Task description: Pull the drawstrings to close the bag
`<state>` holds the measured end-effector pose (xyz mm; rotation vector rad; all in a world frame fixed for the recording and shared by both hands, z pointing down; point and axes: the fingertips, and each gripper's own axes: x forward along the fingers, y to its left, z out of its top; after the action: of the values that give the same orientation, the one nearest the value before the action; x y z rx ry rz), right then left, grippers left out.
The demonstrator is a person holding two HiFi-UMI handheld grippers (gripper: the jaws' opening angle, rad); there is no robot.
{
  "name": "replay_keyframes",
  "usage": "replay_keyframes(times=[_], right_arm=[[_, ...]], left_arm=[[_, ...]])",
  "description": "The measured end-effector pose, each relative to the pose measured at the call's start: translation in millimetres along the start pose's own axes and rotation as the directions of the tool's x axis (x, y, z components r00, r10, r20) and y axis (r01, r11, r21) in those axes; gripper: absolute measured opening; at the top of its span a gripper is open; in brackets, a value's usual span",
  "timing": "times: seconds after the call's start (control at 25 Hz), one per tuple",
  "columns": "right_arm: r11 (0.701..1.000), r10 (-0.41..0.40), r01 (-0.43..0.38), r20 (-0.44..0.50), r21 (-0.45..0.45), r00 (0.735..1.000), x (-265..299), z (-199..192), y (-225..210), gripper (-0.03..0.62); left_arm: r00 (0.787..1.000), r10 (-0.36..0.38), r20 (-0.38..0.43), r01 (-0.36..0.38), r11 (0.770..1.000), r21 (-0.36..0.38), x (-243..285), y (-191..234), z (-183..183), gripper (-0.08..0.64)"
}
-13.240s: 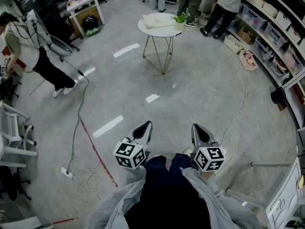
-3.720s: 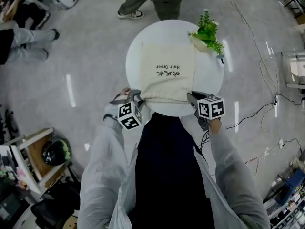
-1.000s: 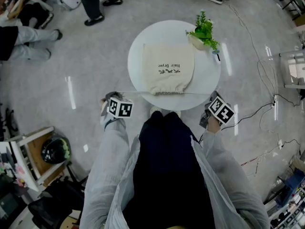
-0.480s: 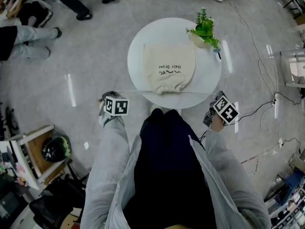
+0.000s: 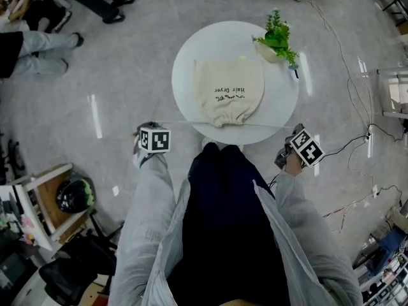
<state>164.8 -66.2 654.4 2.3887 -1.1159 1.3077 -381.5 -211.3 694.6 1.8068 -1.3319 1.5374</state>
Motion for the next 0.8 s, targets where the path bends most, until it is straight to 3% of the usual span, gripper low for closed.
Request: replay_keyframes(times=[0.08, 0.24, 0.32, 0.48, 0.6, 0.8], right_arm=[[1.0, -0.004, 0.005, -0.012, 0.012, 1.0, 3, -5, -4, 0.014], [0.994, 0.002, -0.002, -0.004, -0.112, 1.0, -3, -5, -1, 0.014], [0.991, 0.033, -0.032, 0.001, -0.131, 0.999, -7, -2, 4, 0.014], [0.989, 0.098, -0.097, 0.007, -0.109, 0.995, -13, 5, 13, 0.014], [0.983, 0.146, -0.142, 0.023, -0.115, 0.989, -20, 9, 28, 0.014], [0.953, 0.274, -0.263, 0.055, -0.151, 0.96, -37, 19, 71, 0.014]], left_arm=[[1.0, -0.004, 0.001, 0.004, 1.0, -0.018, -1, -4, -1, 0.031], [1.0, -0.019, 0.004, 0.019, 0.997, -0.074, -8, -9, 0, 0.029], [1.0, -0.011, 0.018, 0.012, 0.997, -0.079, -17, -7, 4, 0.029], [0.992, -0.028, 0.127, 0.04, 0.995, -0.096, -35, -8, 32, 0.029], [0.971, -0.066, 0.229, 0.092, 0.99, -0.107, -53, -16, 60, 0.029], [0.93, -0.135, 0.341, 0.164, 0.985, -0.059, -78, -41, 95, 0.029]])
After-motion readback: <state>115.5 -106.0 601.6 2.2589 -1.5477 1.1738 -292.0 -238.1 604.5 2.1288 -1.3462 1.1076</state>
